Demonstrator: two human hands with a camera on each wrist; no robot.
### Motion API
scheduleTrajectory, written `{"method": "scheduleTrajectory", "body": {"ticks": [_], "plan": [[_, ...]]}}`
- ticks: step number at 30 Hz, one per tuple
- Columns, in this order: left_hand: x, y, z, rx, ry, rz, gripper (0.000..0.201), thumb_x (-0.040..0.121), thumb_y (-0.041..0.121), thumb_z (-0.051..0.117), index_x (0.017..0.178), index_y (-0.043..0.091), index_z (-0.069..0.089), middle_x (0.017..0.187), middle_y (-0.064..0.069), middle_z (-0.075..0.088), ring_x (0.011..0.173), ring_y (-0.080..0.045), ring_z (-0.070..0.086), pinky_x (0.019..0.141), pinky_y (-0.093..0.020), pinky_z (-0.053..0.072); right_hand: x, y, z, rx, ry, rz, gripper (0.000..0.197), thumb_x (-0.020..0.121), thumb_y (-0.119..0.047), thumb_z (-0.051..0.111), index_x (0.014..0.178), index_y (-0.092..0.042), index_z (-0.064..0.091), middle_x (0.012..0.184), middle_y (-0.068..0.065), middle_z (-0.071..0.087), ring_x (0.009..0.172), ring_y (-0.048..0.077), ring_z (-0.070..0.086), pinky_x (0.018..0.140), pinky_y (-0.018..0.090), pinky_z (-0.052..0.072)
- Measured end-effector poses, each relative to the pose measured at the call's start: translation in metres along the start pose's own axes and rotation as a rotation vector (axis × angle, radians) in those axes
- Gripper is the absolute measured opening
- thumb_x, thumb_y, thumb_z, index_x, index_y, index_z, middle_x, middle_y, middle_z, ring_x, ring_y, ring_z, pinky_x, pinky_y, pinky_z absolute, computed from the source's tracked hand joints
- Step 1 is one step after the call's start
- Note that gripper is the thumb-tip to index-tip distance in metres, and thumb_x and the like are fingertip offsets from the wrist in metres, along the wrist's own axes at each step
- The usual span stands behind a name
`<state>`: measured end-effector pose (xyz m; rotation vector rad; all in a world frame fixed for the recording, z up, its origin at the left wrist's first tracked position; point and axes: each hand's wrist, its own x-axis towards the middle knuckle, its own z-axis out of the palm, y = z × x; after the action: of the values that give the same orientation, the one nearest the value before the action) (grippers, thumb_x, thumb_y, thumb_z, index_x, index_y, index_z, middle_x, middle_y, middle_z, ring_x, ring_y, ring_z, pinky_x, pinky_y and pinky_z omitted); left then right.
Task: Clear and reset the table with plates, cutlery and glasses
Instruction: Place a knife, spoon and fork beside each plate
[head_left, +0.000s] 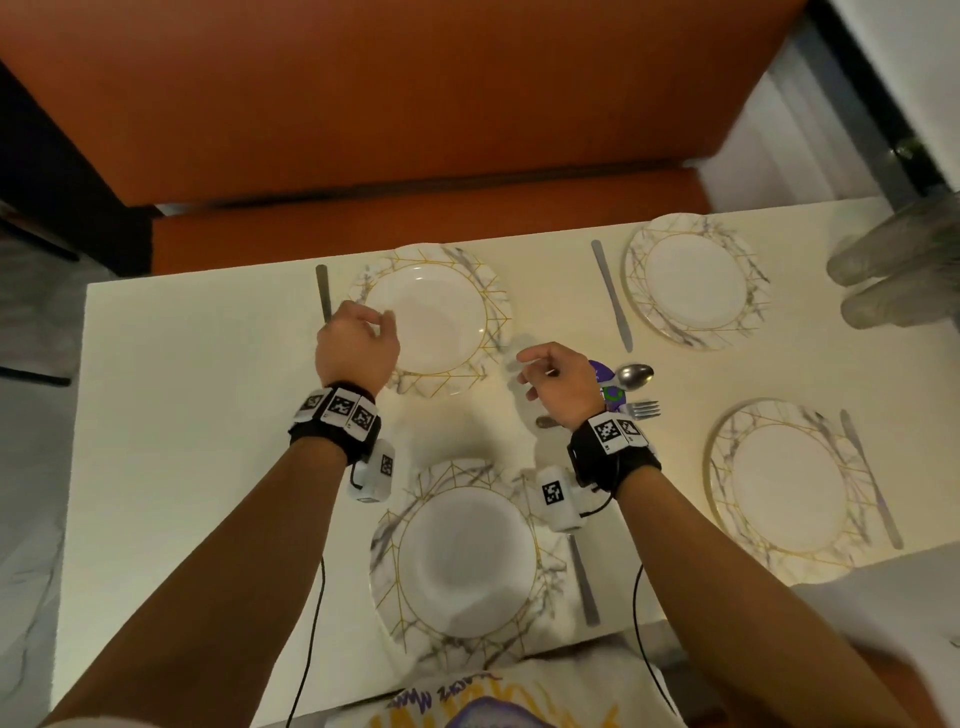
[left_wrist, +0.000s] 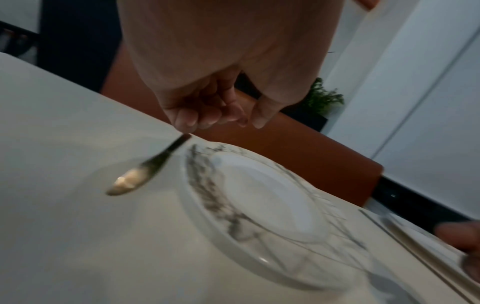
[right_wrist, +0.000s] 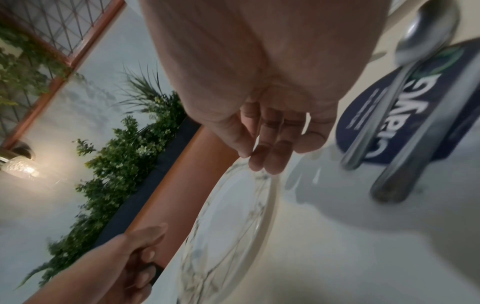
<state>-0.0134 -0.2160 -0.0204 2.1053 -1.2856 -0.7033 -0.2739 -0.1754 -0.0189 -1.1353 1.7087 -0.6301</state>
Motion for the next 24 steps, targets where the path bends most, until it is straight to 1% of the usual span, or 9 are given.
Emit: {"method": "scheduleTrajectory", "body": {"ticks": [2,5,9,12,14,16,18,21,24], "plan": [[-0.018,0.021,0.015,-0.006,-0.061,0.059,0.028,0.098,0.039,0.063,0.106,0.013,0.068,0.081,0.003,0.061,0.082,-0.020,0.063,0.078,-0.033,0.054,-0.001,0.010,-0.017,0.011,0.038,-0.012,0.021,0.095,-0.003,0.053,0.106,-0.012,0.069,0.083,0.003,0.071,0.066,0.011,0.065,0.059,0.022,0.053],[-0.047,0.047,0.044,-0.040,-0.153,0.132,0.023,0.097,0.039,0.065,0.104,0.017,0.067,0.078,0.008,0.060,0.079,-0.018,0.063,0.074,-0.032,0.054,0.001,0.024,-0.048,-0.111,0.116,-0.034,0.020,0.093,-0.008,0.058,0.103,-0.017,0.073,0.088,-0.003,0.070,0.076,0.004,0.065,0.065,0.009,0.048],[-0.082,0.076,0.086,-0.033,-0.230,0.193,0.018,0.096,0.035,0.066,0.102,0.019,0.066,0.080,0.007,0.064,0.077,-0.016,0.062,0.074,-0.029,0.052,0.010,0.049,-0.092,-0.227,0.177,0.012,0.019,0.091,-0.013,0.059,0.100,-0.023,0.072,0.098,-0.003,0.070,0.090,0.018,0.066,0.072,0.026,0.056],[-0.101,0.090,0.117,-0.019,-0.311,0.217,0.015,0.096,0.032,0.067,0.103,0.019,0.066,0.082,0.008,0.065,0.078,-0.014,0.064,0.072,-0.027,0.052,0.019,0.065,-0.118,-0.296,0.210,0.059,0.014,0.092,-0.015,0.060,0.099,-0.022,0.069,0.099,0.001,0.070,0.086,0.020,0.067,0.060,0.018,0.054],[-0.109,0.096,0.137,0.010,-0.376,0.231,0.013,0.096,0.030,0.067,0.103,0.019,0.068,0.090,0.006,0.068,0.082,-0.014,0.066,0.070,-0.028,0.055,0.026,0.073,-0.132,-0.382,0.225,0.092,0.009,0.092,-0.020,0.062,0.100,-0.023,0.066,0.104,0.003,0.069,0.092,0.021,0.065,0.072,0.023,0.055],[-0.116,0.101,0.156,0.040,-0.438,0.254,0.009,0.097,0.024,0.068,0.104,0.019,0.071,0.097,0.003,0.069,0.087,-0.017,0.066,0.076,-0.035,0.060,0.034,0.082,-0.140,-0.428,0.205,0.149,0.017,0.089,-0.029,0.067,0.105,-0.023,0.063,0.112,0.007,0.065,0.104,0.026,0.063,0.090,0.038,0.056],[-0.122,0.104,0.174,0.075,-0.473,0.295,0.011,0.095,0.018,0.067,0.104,0.019,0.074,0.102,-0.001,0.070,0.091,-0.021,0.066,0.084,-0.044,0.059,0.040,0.088,-0.143,-0.465,0.165,0.190,0.030,0.087,-0.038,0.068,0.112,-0.021,0.062,0.117,0.008,0.063,0.111,0.029,0.060,0.096,0.045,0.054],[-0.127,0.110,0.196,0.213,-0.495,0.280,0.019,0.094,0.020,0.065,0.111,0.023,0.075,0.111,-0.001,0.070,0.105,-0.025,0.062,0.096,-0.047,0.050,0.047,0.092,-0.144,-0.493,0.108,0.165,0.034,0.087,-0.042,0.066,0.110,-0.018,0.067,0.113,0.008,0.066,0.106,0.030,0.062,0.094,0.043,0.055],[-0.131,0.116,0.208,0.317,-0.460,0.250,0.025,0.096,0.022,0.062,0.115,0.030,0.075,0.114,0.004,0.070,0.111,-0.024,0.058,0.096,-0.040,0.041,0.052,0.092,-0.150,-0.483,0.033,0.135,0.021,0.090,-0.031,0.064,0.102,-0.015,0.070,0.101,0.006,0.069,0.095,0.028,0.065,0.087,0.040,0.056]]}}
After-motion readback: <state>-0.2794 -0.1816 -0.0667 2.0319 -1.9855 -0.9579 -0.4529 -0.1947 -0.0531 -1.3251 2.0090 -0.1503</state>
